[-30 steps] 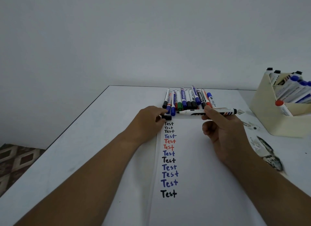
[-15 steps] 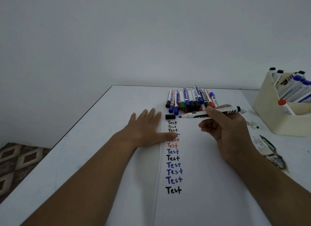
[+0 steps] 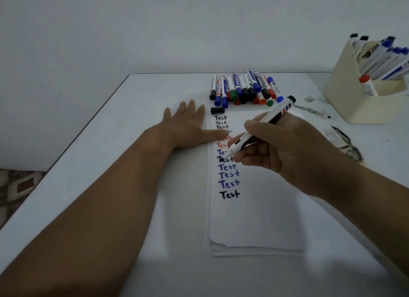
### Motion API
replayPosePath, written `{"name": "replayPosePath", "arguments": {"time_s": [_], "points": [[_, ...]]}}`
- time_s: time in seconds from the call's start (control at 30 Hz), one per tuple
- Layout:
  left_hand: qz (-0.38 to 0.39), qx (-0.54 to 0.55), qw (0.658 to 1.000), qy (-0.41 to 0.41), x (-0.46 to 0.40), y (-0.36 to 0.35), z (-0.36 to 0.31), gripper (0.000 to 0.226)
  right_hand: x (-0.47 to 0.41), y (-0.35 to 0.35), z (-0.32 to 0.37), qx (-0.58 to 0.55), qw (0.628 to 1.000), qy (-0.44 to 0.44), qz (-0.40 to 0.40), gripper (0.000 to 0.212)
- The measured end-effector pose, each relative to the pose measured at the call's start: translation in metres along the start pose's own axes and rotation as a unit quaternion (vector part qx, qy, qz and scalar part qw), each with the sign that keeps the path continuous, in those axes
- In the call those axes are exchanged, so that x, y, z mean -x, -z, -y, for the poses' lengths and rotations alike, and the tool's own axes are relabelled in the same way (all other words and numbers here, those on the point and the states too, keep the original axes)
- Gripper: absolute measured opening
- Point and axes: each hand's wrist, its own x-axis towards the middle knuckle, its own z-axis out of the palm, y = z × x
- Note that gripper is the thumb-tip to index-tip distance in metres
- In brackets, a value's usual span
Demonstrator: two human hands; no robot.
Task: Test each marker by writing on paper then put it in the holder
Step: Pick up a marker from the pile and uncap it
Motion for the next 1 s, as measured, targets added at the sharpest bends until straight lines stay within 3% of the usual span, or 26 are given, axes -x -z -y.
{"name": "replayPosePath", "arguments": {"time_s": [0.13, 0.23, 0.3, 1.0], "points": [[0.005, -0.005, 1.0, -0.001, 0.002, 0.001, 0.0, 0.134, 0.027, -0.007, -0.023, 0.092, 0.995, 0.025, 0.028, 0.044], [0.006, -0.008, 1.0, 0.001, 0.001, 0.0, 0.001, 0.136, 0.039, -0.014, -0.038, 0.184, 0.979, 0.089, 0.013, 0.019], [0.005, -0.009, 1.0, 0.003, 0.002, -0.001, 0.0, 0.134, 0.043, -0.015, -0.043, 0.212, 0.97, 0.118, -0.004, 0.013], [0.002, 0.002, 1.0, 0.013, 0.007, 0.002, -0.004, 0.129, 0.043, -0.016, -0.046, 0.27, 0.953, 0.138, -0.016, 0.019]]}}
